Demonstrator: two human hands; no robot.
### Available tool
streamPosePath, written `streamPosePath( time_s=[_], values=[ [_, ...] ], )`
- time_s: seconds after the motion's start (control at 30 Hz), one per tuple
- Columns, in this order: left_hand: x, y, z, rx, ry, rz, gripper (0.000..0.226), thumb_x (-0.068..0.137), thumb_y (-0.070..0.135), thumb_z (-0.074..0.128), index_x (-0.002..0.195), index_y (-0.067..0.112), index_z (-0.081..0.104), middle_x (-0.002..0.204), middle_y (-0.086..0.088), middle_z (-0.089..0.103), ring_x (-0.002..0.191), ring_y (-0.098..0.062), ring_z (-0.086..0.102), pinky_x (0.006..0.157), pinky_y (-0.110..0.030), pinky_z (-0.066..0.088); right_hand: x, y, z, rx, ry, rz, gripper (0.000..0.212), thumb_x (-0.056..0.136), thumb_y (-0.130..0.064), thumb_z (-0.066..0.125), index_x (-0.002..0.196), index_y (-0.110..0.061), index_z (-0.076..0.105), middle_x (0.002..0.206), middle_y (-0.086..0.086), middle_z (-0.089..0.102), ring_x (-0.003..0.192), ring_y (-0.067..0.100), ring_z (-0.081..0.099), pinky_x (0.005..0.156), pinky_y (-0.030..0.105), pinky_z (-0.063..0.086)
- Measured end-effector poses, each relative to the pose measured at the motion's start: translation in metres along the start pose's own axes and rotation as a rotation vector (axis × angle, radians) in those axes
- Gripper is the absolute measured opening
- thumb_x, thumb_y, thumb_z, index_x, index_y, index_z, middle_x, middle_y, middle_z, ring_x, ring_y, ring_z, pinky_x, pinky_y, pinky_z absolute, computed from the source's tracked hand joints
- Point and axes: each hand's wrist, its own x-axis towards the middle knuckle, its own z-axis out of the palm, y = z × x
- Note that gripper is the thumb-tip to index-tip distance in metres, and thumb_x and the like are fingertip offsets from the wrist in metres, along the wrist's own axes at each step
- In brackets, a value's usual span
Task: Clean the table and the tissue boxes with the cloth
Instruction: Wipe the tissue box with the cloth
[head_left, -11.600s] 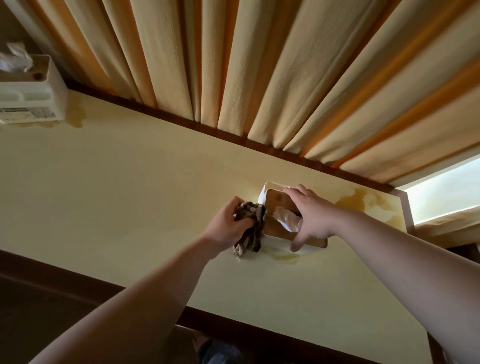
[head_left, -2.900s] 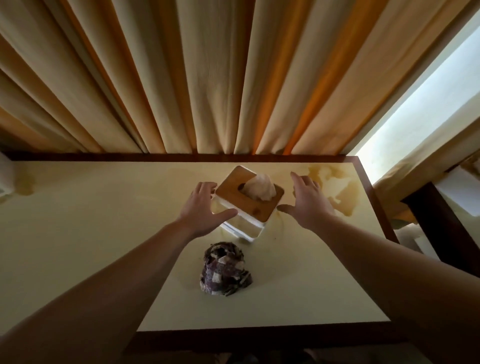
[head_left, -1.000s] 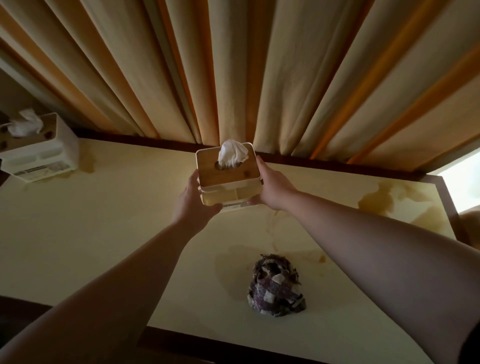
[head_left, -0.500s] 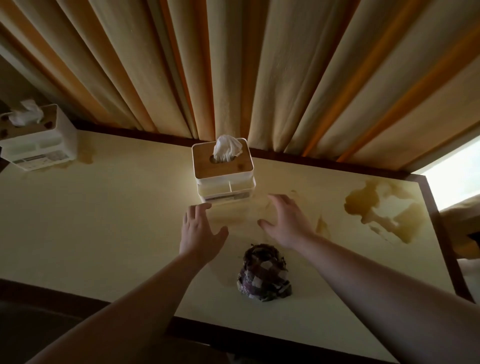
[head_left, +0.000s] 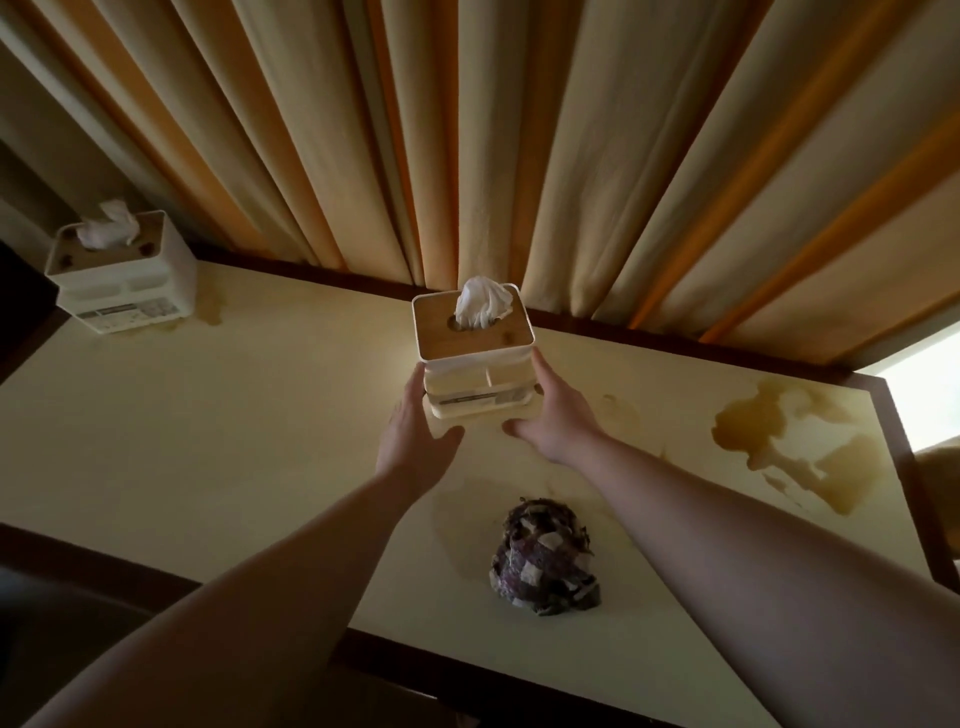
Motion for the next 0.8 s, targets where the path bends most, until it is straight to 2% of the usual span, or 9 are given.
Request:
streamPosePath(
  time_s=[0.07, 0.17, 0.33, 0.43, 0.57, 0.67, 0.8],
  values=[
    [-0.001, 0.002, -0.001, -0.022, 0.074, 0.012, 0.097, 0.088, 0.022, 0.079, 0.162, 0.032, 0.017, 0.158, -0.002, 0.046, 0.140, -0.027, 0.047, 0.107, -0.042, 0.044, 0.003, -0.003, -0.002, 0.039, 0.097, -0.064, 0.112, 0.082, -0.027, 0.088, 0.167, -0.031, 0.015, 0.159, -0.001, 0.044, 0.144, 0.021, 0.043, 0.116, 0.039, 0.041],
    [0.000, 0.011, -0.008, -0.039, 0.163, 0.057, 0.086, 0.094, 0.021, 0.074, 0.163, 0.030, 0.023, 0.158, -0.002, 0.045, 0.143, -0.023, 0.043, 0.107, -0.037, 0.039, 0.007, -0.013, -0.009, 0.043, 0.187, -0.142, 0.102, 0.084, -0.029, 0.087, 0.165, -0.029, 0.025, 0.150, -0.002, 0.049, 0.137, 0.016, 0.047, 0.111, 0.035, 0.045],
    [0.004, 0.020, -0.021, -0.003, 0.223, 0.066, 0.080, 0.096, 0.023, 0.072, 0.162, 0.030, 0.028, 0.144, -0.005, 0.055, 0.130, -0.022, 0.052, 0.096, -0.029, 0.040, 0.009, -0.030, -0.022, 0.032, 0.235, -0.187, 0.092, 0.090, -0.027, 0.081, 0.165, -0.026, 0.027, 0.148, 0.001, 0.050, 0.136, 0.017, 0.049, 0.112, 0.036, 0.046],
    [0.007, 0.020, -0.025, -0.009, 0.216, 0.068, 0.080, 0.095, 0.025, 0.072, 0.162, 0.032, 0.029, 0.136, -0.002, 0.059, 0.122, -0.020, 0.057, 0.094, -0.031, 0.047, 0.009, -0.034, -0.029, 0.009, 0.206, -0.202, 0.090, 0.092, -0.030, 0.079, 0.165, -0.028, 0.025, 0.143, 0.001, 0.050, 0.132, 0.016, 0.049, 0.111, 0.031, 0.041],
    [0.006, 0.020, -0.029, -0.030, 0.174, 0.031, 0.076, 0.099, 0.026, 0.066, 0.163, 0.033, 0.024, 0.129, 0.000, 0.057, 0.121, -0.020, 0.057, 0.103, -0.043, 0.052, 0.004, -0.032, -0.031, -0.063, 0.131, -0.221, 0.085, 0.097, -0.042, 0.071, 0.166, -0.030, 0.023, 0.135, -0.002, 0.049, 0.128, 0.016, 0.051, 0.108, 0.028, 0.041],
    [0.000, 0.023, -0.031, 0.030, 0.149, 0.028, 0.071, 0.104, 0.031, 0.059, 0.164, 0.031, 0.022, 0.120, 0.002, 0.051, 0.113, -0.018, 0.053, 0.098, -0.034, 0.049, 0.000, -0.030, -0.030, -0.103, 0.104, -0.226, 0.079, 0.100, -0.046, 0.065, 0.165, -0.029, 0.024, 0.143, 0.000, 0.048, 0.132, 0.018, 0.050, 0.110, 0.030, 0.040],
    [-0.006, 0.026, -0.035, 0.107, 0.087, 0.043, 0.064, 0.107, 0.035, 0.051, 0.164, 0.028, 0.023, 0.120, -0.001, 0.047, 0.103, -0.015, 0.051, 0.086, -0.026, 0.047, -0.001, -0.028, -0.026, -0.111, 0.059, -0.218, 0.073, 0.103, -0.048, 0.058, 0.165, -0.030, 0.024, 0.143, 0.001, 0.047, 0.133, 0.021, 0.049, 0.114, 0.037, 0.042]
  ],
)
